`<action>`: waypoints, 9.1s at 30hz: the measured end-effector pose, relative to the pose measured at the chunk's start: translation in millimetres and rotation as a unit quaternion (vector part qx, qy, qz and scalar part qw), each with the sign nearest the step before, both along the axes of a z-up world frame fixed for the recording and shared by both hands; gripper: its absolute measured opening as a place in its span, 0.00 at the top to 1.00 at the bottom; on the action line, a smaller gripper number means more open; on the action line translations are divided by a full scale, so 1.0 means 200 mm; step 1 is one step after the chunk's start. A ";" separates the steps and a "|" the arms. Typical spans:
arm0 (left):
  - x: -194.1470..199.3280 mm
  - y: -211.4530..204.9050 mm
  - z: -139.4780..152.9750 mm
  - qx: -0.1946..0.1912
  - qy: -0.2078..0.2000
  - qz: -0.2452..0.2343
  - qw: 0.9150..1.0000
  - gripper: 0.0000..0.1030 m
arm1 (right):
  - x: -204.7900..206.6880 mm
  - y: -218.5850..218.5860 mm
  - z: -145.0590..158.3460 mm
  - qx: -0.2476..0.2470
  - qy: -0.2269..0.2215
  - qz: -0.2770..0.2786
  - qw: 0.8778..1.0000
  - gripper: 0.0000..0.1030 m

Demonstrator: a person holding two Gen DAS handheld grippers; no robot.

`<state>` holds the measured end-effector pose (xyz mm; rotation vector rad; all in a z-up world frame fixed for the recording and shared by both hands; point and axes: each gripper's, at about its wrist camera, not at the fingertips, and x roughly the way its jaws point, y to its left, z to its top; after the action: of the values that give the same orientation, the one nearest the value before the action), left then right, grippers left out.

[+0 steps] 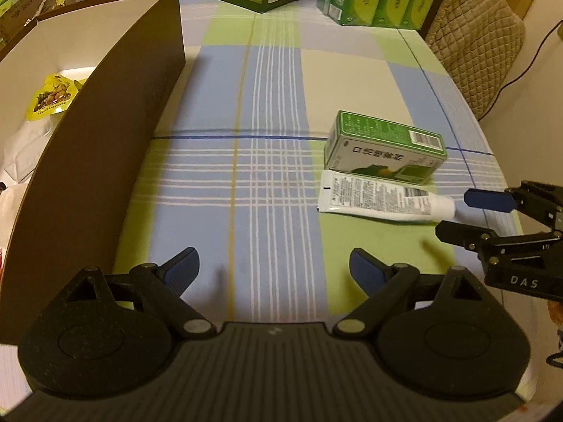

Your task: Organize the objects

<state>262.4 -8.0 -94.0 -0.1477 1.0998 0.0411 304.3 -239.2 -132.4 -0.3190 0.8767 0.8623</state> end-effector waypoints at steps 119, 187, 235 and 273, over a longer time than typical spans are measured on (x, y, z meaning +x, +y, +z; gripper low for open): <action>-0.24 0.01 -0.10 -0.008 0.058 -0.019 0.998 0.72 | -0.47 0.21 -0.17 -0.023 0.016 -0.009 1.000 0.67; -0.39 1.08 0.67 -0.008 -0.165 0.075 0.983 0.75 | -0.55 1.18 0.51 0.150 0.083 -0.027 0.985 0.68; 0.04 1.57 0.35 0.001 -0.108 0.040 0.993 0.19 | -0.25 1.77 0.23 0.054 0.066 -0.118 0.989 0.48; -0.59 1.19 0.63 0.026 -0.183 0.071 0.980 0.01 | -0.71 1.24 0.49 0.052 0.004 -0.091 0.995 0.34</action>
<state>145.3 230.7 31.4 -0.1792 0.7191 0.1641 163.0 7.8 -35.0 -0.1431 0.8505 0.7379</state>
